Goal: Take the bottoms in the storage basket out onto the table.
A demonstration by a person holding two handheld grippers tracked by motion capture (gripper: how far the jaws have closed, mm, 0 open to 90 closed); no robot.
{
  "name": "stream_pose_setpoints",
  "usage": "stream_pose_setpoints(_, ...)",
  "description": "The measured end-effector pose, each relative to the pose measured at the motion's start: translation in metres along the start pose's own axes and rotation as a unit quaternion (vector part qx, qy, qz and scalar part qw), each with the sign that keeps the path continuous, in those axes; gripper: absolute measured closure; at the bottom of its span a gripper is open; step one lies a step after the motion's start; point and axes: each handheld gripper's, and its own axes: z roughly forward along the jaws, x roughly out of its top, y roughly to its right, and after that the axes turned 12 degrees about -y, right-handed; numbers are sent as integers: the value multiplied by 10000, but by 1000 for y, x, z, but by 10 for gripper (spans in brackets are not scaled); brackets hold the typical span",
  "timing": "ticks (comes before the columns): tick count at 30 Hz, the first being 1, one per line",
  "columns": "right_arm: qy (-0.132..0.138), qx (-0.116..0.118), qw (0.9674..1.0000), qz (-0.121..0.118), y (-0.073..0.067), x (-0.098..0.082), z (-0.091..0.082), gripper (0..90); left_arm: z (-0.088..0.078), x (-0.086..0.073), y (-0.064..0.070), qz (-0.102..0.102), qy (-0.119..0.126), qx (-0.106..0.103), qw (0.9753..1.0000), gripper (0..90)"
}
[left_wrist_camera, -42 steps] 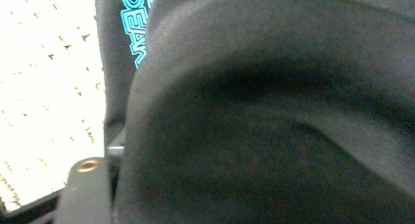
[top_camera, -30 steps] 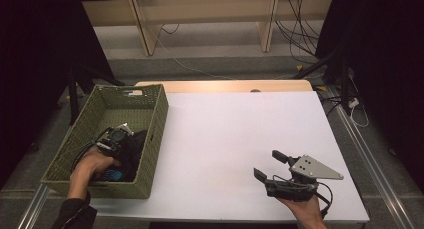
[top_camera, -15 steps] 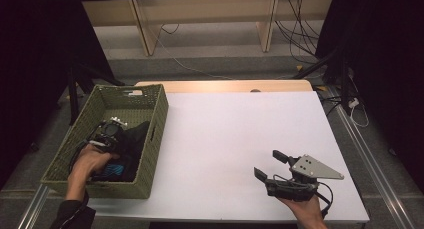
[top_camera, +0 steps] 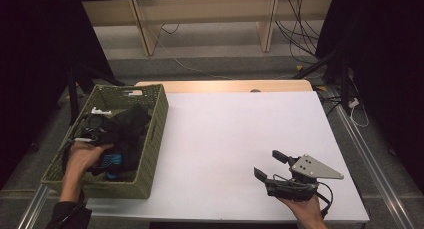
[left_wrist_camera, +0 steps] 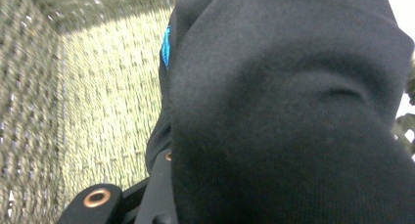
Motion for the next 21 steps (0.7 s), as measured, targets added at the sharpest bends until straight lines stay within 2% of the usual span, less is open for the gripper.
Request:
stream_pose_setpoints(4,4,6,10000,10,0,0,0,194,-5,-1,-5,-244,350,-236,9988,735)
stream_pose_setpoints(6,3,12,10000,10,0,0,0,194,-7,-1,-6,-286,490,-153,9983,735)
stream_pose_setpoints(8,3,10,10000,10,0,0,0,194,-10,0,-6,-325,560,-168,9978,735)
stream_pose_setpoints(10,2,25,10000,20,0,0,0,196,-14,0,-6,-441,801,-44,9958,735)
stream_pose_setpoints(13,-9,39,10000,4,0,0,1,197,-21,0,-6,-569,1082,-19,9925,734)
stream_pose_setpoints(18,-12,26,10000,6,1,0,1,198,-30,0,-8,-720,1357,-232,9879,734)
stream_pose_setpoints(21,-10,28,10000,8,1,0,0,198,-34,1,-6,-694,1455,-216,9867,735)
